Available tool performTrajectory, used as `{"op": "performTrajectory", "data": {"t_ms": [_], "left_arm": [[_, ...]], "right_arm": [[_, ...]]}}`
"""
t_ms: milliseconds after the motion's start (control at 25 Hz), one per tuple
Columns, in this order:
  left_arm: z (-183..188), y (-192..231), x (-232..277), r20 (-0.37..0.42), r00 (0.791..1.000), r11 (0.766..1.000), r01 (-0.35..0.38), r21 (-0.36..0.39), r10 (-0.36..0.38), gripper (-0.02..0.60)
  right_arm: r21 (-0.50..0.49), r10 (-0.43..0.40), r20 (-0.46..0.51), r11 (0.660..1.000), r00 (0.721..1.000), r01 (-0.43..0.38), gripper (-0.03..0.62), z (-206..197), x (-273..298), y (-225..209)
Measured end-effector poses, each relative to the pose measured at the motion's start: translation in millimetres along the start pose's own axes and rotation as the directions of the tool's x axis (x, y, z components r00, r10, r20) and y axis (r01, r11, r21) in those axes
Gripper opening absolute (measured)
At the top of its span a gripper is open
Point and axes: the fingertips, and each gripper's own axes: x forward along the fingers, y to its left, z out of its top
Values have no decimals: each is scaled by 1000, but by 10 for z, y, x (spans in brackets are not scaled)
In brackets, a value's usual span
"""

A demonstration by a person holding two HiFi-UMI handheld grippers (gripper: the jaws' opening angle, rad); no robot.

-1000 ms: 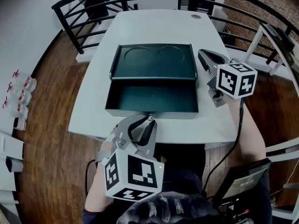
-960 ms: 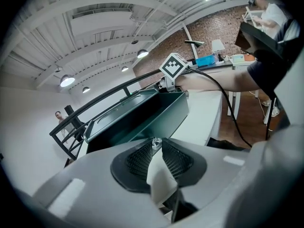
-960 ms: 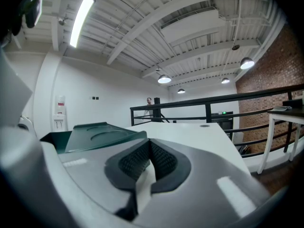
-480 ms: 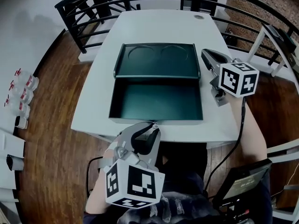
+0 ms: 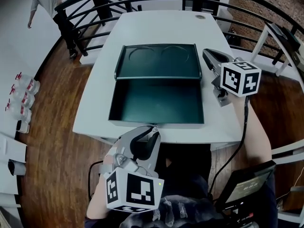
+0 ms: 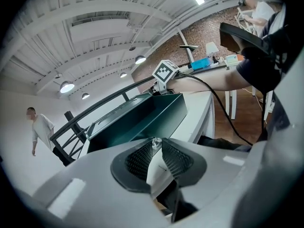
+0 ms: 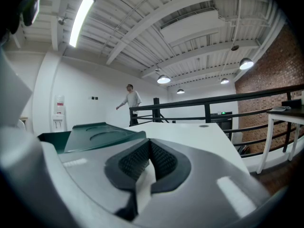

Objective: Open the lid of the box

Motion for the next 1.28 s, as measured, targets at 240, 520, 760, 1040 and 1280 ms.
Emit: {"op": "performTrajectory", "data": {"t_ms": [240, 520, 760, 1040, 1280], "left_arm": [[28, -26, -89, 33, 999, 1000, 6, 19, -7, 64], [310, -5, -337, 164, 982, 995, 89, 42, -94, 17], [431, 630, -504, 261, 957, 955, 188, -231, -126, 17], [279, 1416, -384, 303, 930, 886, 310, -344, -208, 17], [284, 1680, -132, 263, 938, 870, 314, -381, -224, 17]], "right_arm": [[-1, 0, 1, 1000, 1000, 0, 3, 8, 2, 0], [-1, -1, 0, 1000, 1000, 1, 3, 11, 2, -15], [-2, -1, 3, 1000, 1000, 1, 3, 12, -6, -10], [-3, 0, 1, 1000, 1000, 0, 3, 23, -20, 29], [-2, 0, -5, 1000, 1000, 0, 3, 32, -33, 37]]}}
